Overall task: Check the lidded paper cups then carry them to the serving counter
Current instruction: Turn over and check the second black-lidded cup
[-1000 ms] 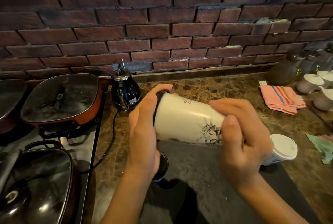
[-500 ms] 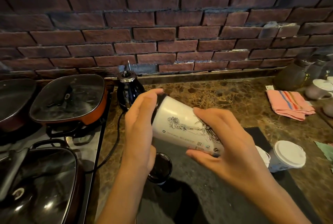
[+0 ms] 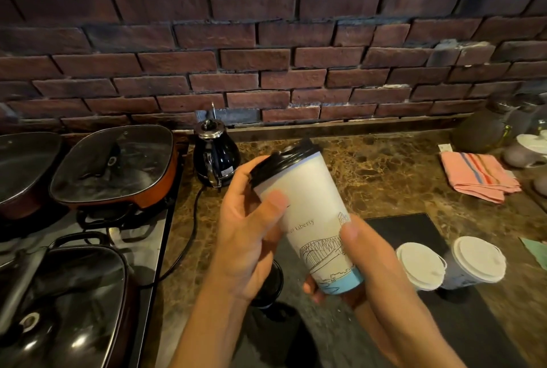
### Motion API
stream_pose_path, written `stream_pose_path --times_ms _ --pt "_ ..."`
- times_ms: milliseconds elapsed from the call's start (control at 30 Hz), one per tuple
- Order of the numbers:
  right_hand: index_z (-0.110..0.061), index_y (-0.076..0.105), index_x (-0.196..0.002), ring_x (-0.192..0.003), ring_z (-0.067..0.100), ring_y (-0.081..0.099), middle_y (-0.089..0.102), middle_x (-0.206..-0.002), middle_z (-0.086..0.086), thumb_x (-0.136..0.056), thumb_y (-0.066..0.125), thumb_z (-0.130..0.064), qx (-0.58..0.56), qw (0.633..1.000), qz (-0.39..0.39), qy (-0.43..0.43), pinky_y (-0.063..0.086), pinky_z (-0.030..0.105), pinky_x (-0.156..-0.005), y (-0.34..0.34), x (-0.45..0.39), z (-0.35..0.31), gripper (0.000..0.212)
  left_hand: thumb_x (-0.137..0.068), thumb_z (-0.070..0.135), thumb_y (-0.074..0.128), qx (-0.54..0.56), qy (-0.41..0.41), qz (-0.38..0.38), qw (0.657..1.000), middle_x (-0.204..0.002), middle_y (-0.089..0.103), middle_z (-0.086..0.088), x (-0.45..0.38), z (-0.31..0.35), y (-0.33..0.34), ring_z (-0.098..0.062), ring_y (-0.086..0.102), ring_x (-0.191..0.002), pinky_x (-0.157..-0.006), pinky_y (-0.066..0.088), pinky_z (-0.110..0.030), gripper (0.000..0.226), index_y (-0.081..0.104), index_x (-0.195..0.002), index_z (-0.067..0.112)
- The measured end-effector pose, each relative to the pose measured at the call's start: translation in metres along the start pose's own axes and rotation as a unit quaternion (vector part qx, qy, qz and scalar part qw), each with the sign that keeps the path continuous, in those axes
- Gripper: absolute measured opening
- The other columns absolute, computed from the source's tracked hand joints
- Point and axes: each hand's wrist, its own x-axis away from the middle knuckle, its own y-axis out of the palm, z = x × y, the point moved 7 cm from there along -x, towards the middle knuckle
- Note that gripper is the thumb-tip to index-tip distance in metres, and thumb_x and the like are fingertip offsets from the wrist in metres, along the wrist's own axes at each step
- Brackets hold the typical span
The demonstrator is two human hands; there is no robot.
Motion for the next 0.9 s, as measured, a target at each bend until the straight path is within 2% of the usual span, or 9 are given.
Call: stream_pose_path --times_ms 100,167,267,367,500,600,667,733,900 --pt "-0.057 0.042 -0.124 -0.103 -0.012 0.062 0.056 -0.111 -0.042 -0.069 0.081 -0.053 0.246 0.959 0.084 -0.112 0.058 0.015 -0.067 -0.004 0.007 -0.018 0.067 -0.055 0.037 0.096 -0.029 0.002 0.027 0.999 -0.111 0.073 -0.012 0.000 0.001 -0.003 -0.029 0.070 -0.101 -0.082 0.061 -0.044 0.069 0.069 -0.117 0.024" --pt "-0.062 0.039 -0.119 -0.107 -0.016 0.056 0.051 -0.110 -0.046 -0.070 0.083 -0.048 0.305 0.936 0.091 -0.151 0.056 0.012 -0.069 -0.001 0.012 -0.022 0.068 -0.052 0.040 0.097 -0.033 -0.003 0.031 0.999 -0.111 0.073 -0.011 0.001 0.002 -0.004 -0.029 0.070 -0.101 -0.081 0.061 -0.044 0.072 0.069 -0.117 0.024" --pt "-0.049 0.058 -0.112 -0.084 0.013 0.073 0.069 -0.110 -0.015 -0.061 0.079 -0.048 0.158 0.982 0.026 -0.100 0.058 0.023 -0.056 0.003 0.008 -0.014 0.055 -0.051 0.039 0.097 -0.005 -0.015 -0.001 1.000 -0.108 0.074 -0.009 0.003 0.005 -0.003 -0.026 0.072 -0.098 -0.075 0.062 -0.041 0.070 0.071 -0.114 0.025" --pt "-0.020 0.067 -0.118 -0.047 0.029 0.061 0.068 -0.102 0.028 -0.062 0.086 -0.049 -0.119 0.988 -0.095 0.034 0.051 0.030 -0.043 0.017 0.006 0.002 0.066 -0.049 0.038 0.098 0.023 -0.025 -0.014 0.999 -0.104 0.075 -0.009 0.008 0.004 -0.003 -0.025 0.074 -0.094 -0.068 0.062 -0.038 0.069 0.072 -0.112 0.024" --pt "-0.018 0.071 -0.113 -0.047 0.028 0.060 0.069 -0.101 0.031 -0.053 0.088 -0.056 -0.172 0.974 -0.108 0.101 0.052 0.029 -0.042 0.020 0.004 0.012 0.073 -0.047 0.039 0.099 0.019 -0.025 0.015 0.999 -0.103 0.075 -0.010 0.010 0.004 -0.007 -0.026 0.073 -0.092 -0.062 0.062 -0.037 0.079 0.068 -0.117 0.023" --pt "-0.043 0.063 -0.110 -0.070 0.016 0.072 0.071 -0.108 -0.007 -0.052 0.084 -0.065 0.082 0.996 0.015 -0.021 0.056 0.024 -0.052 0.006 0.002 -0.006 0.065 -0.048 0.040 0.098 -0.012 -0.016 0.038 0.999 -0.107 0.075 -0.009 0.008 0.005 -0.011 -0.029 0.072 -0.099 -0.077 0.062 -0.048 0.076 0.068 -0.117 0.027" --pt "-0.054 0.048 -0.113 -0.098 -0.009 0.064 0.058 -0.109 -0.040 -0.067 0.081 -0.057 0.263 0.955 0.061 -0.126 0.056 0.014 -0.064 0.006 0.007 -0.022 0.057 -0.048 0.043 0.098 -0.039 -0.011 0.054 0.998 -0.108 0.075 -0.009 0.007 0.005 -0.013 -0.031 0.072 -0.102 -0.082 0.060 -0.055 0.080 0.065 -0.119 0.028" --pt "-0.050 0.044 -0.116 -0.101 -0.016 0.059 0.054 -0.107 -0.046 -0.069 0.079 -0.051 0.309 0.936 0.070 -0.155 0.055 0.011 -0.067 0.007 0.010 -0.026 0.059 -0.047 0.044 0.098 -0.050 -0.010 0.056 0.997 -0.111 0.074 -0.010 0.008 0.006 -0.013 -0.034 0.071 -0.105 -0.085 0.058 -0.060 0.081 0.065 -0.119 0.029" --pt "-0.023 0.066 -0.110 -0.046 0.025 0.061 0.071 -0.096 0.022 -0.066 0.079 -0.056 -0.024 0.999 -0.033 0.018 0.043 0.024 -0.034 0.012 0.005 0.002 0.056 -0.049 0.040 0.098 -0.035 -0.026 0.024 0.999 -0.111 0.074 -0.010 0.008 0.006 -0.009 -0.033 0.071 -0.103 -0.077 0.061 -0.050 0.071 0.070 -0.114 0.032"
